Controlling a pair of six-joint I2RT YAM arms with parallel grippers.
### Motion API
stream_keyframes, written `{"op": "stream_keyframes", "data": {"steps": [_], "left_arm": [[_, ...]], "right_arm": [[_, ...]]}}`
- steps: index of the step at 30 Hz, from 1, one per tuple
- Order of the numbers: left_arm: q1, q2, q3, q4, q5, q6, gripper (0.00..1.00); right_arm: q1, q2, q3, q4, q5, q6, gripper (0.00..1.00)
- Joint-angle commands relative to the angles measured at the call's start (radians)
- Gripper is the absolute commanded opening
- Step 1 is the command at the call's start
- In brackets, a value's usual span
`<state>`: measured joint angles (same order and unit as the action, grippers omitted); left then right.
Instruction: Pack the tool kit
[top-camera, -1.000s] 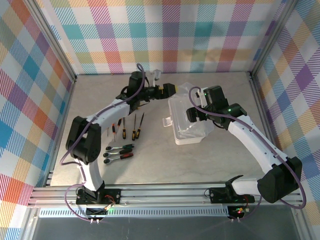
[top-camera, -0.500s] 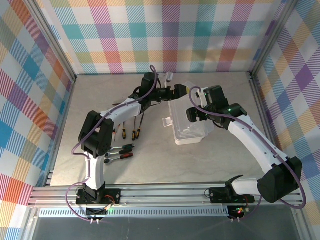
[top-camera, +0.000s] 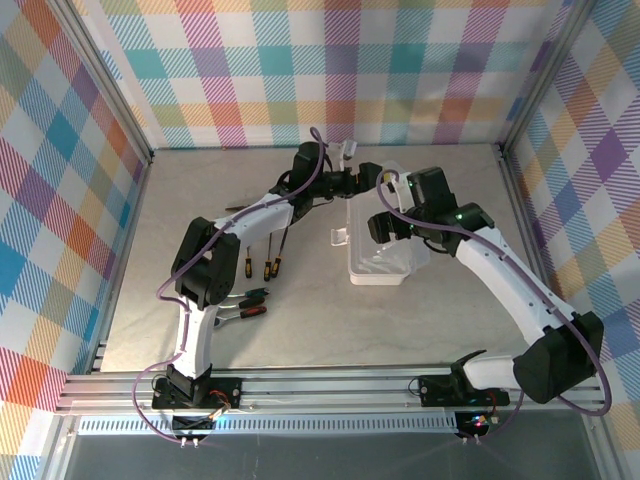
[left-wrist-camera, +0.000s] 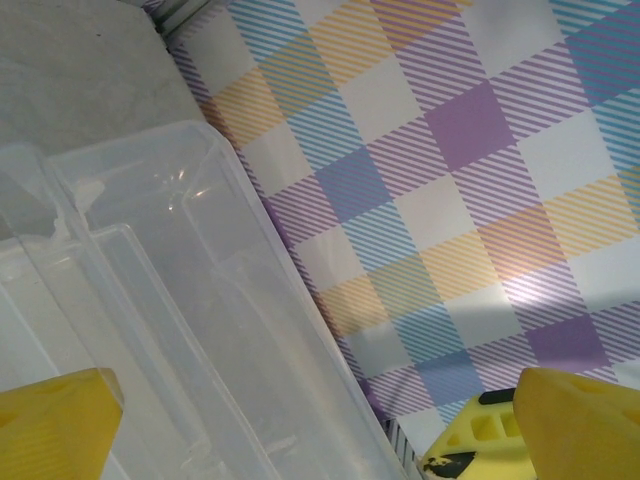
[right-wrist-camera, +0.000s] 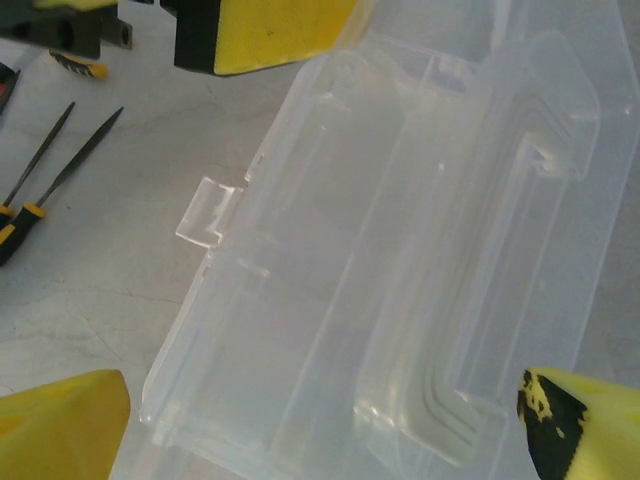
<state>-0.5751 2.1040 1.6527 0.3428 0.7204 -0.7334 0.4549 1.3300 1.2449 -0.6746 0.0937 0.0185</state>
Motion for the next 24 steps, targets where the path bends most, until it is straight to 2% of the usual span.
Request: {"op": "stream_keyframes", "data": {"steps": [1, 16, 24], "left_arm": [[-0.006, -0.001, 0.053, 0.056, 0.03, -0.01, 1.0], [-0.016, -0.003, 0.085, 0.061, 0.037, -0.015, 1.0], [-0.015, -0.007, 0.069, 0.059, 0.039, -0.006, 1.0]], "right_arm": [[0.022, 0.05, 0.037, -0.025, 0.021, 0.001, 0.99], [0.073, 0.139, 0.114, -0.113, 0.233, 0.047, 0.99], [0.075, 0.124, 0.099, -0.105, 0.223, 0.043, 0.99]]}}
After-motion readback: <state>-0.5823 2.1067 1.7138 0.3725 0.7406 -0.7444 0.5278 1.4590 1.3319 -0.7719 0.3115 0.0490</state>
